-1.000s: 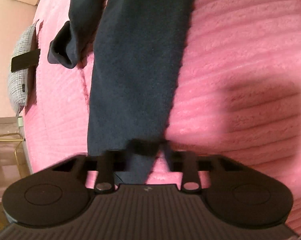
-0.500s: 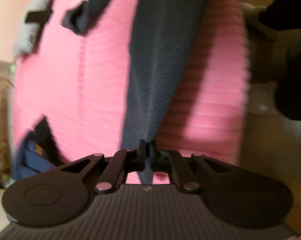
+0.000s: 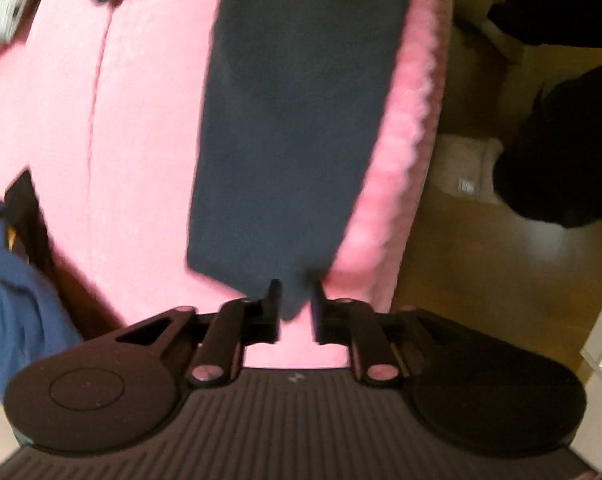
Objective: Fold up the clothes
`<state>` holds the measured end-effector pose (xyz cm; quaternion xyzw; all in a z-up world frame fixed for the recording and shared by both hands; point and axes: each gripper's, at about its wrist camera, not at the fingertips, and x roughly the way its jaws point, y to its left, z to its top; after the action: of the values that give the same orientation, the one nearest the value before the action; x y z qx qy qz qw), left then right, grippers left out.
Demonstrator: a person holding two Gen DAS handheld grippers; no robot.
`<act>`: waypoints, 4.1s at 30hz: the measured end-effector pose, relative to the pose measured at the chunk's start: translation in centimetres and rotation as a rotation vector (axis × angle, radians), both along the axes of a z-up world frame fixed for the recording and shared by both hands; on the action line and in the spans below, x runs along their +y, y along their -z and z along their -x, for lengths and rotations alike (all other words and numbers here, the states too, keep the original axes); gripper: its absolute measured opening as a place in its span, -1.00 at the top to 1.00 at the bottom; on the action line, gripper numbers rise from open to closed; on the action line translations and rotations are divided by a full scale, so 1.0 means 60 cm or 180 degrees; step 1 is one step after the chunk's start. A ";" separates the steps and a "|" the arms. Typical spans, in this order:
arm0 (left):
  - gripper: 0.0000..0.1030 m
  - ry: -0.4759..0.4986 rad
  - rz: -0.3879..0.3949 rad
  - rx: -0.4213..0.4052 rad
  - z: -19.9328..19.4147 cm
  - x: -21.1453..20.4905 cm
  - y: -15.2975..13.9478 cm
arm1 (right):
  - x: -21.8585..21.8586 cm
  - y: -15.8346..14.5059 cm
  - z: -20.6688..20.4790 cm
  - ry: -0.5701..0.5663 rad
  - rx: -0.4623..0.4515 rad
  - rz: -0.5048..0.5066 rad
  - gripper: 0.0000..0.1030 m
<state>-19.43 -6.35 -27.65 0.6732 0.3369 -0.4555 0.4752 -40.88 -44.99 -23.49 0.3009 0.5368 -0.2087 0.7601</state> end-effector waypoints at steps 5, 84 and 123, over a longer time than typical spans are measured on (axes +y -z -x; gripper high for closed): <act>0.43 -0.0459 0.0381 -0.0004 -0.067 -0.046 -0.063 | -0.038 -0.037 -0.017 0.0031 -0.0140 0.0105 -0.82; 0.96 0.0055 0.1132 0.0744 -0.189 -0.184 -0.079 | -0.059 0.021 -0.178 -0.1405 -0.0084 0.0651 -1.00; 0.67 -0.0224 0.0548 -0.0027 -0.279 -0.237 0.003 | -0.174 0.007 -0.049 -0.0482 0.0254 0.0923 -1.00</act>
<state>-2.72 -20.59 -27.82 0.6195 0.3178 -0.4631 0.5484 -37.93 -55.41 -23.92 0.1383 0.5520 -0.2379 0.7872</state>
